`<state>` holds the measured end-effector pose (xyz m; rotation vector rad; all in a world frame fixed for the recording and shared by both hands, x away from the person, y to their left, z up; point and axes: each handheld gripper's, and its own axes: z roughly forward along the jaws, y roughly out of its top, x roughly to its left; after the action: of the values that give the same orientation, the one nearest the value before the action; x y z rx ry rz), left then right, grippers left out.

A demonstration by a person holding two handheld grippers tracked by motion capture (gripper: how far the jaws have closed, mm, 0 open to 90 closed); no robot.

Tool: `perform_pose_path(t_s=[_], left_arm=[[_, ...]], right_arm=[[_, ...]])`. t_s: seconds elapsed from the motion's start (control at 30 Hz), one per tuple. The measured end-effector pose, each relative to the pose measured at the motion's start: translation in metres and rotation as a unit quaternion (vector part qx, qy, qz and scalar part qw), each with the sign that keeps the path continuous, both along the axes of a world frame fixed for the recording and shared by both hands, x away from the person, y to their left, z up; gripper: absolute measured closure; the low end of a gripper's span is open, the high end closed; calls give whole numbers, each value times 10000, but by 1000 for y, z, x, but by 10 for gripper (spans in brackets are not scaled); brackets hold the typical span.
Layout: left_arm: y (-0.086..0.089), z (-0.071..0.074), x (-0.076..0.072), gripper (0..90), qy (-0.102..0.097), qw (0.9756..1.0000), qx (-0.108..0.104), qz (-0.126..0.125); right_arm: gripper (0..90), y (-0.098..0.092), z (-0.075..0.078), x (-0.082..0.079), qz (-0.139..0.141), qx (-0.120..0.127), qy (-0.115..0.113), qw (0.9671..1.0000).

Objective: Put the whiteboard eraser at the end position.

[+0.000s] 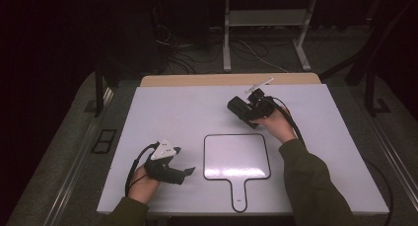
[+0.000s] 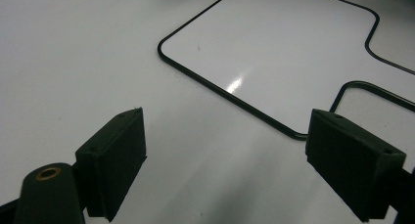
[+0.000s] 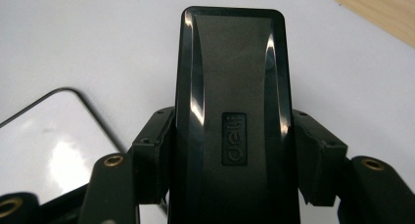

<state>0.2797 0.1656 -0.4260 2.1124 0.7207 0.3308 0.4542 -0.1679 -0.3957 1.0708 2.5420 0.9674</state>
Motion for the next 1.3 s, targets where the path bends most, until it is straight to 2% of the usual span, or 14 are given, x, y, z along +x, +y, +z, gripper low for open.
perform_pose_path(t_s=[0.1,0.13,0.3,0.5,0.6,0.77,0.87,0.97,1.07,1.17,1.3], left_arm=[[0,-1,1,141,18,10000,-18,-4],[1,0,1,141,13,10000,54,-53],[2,0,0,141,12,10000,7,-42],[2,1,0,141,10,10000,-24,-36],[2,0,0,141,14,10000,-9,-47],[2,0,0,141,23,10000,-29,-39],[2,0,1,141,23,10000,-13,-53],[2,-1,1,141,35,10000,-37,-30],[2,-1,1,141,32,10000,-26,-27],[3,-1,1,141,38,10000,10,-34],[3,-2,2,141,38,10000,27,-50]], right_arm=[[389,7,-2,7,55,-54,-23,10000],[389,10,-3,10,57,-51,-22,10000],[388,20,-9,22,74,-100,23,9999],[388,29,-22,32,41,-248,147,9996],[387,32,-31,36,84,-405,164,9990],[383,34,-42,40,65,-423,147,9990],[376,32,-42,41,50,-305,157,9994],[295,28,-39,41,25,-192,103,9998],[247,24,-34,40,-31,-45,81,10000],[232,20,-28,35,-99,41,-41,9999],[200,14,-19,30,-136,309,-22,9994]])
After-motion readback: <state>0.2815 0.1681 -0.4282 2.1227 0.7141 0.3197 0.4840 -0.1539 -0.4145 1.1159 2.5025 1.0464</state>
